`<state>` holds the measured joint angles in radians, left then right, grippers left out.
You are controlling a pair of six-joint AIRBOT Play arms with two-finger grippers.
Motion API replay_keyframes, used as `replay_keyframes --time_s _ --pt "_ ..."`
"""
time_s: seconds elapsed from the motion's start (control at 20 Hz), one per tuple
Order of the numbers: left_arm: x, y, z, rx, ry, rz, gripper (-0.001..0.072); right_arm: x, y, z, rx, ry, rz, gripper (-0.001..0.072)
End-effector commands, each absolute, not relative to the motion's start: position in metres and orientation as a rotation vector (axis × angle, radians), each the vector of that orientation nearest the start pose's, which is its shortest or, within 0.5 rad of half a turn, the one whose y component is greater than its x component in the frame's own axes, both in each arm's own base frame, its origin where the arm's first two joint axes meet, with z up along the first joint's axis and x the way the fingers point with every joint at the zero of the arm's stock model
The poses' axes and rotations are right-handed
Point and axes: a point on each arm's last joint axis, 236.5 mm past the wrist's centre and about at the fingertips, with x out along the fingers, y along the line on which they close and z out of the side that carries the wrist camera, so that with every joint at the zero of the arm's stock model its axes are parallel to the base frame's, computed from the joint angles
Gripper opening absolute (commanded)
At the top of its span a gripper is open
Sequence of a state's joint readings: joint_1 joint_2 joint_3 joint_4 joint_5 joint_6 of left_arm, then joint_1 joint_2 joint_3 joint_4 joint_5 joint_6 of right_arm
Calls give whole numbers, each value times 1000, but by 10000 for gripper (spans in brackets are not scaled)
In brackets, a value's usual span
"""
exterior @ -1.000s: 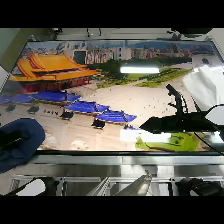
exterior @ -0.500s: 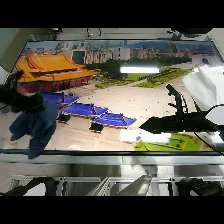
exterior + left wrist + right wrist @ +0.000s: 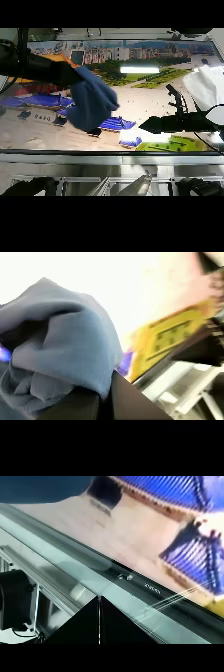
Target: Fold the shirts.
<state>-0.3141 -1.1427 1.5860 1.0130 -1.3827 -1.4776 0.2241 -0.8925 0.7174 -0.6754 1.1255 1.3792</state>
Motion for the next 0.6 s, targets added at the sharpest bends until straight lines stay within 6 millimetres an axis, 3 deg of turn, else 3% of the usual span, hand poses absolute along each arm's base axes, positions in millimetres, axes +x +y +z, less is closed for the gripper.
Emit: replay_keyframes --time_s 0.0,0.2,0.25,0.3,0.35,0.4,0.5,0.55 --pt "309 -268 248 -125 938 -895 20 241 227 60 564 1227 740 15" --pt "325 -266 191 -109 1125 -868 20 242 226 60 565 1225 737 20" --pt "332 -259 180 -121 1162 -845 120 242 226 60 562 1222 739 24" --pt "342 -248 172 -140 1183 -816 338 244 224 61 564 1215 737 85" --pt "352 -234 168 -163 1189 -780 340 247 220 61 571 1208 726 309" --pt "363 -214 167 -194 1186 -733 340 252 216 62 581 1200 711 440" --pt "377 -173 164 -228 1191 -660 340 265 202 63 573 1157 684 449" --pt "378 -153 157 -257 1219 -621 340 273 192 61 562 1132 666 495"
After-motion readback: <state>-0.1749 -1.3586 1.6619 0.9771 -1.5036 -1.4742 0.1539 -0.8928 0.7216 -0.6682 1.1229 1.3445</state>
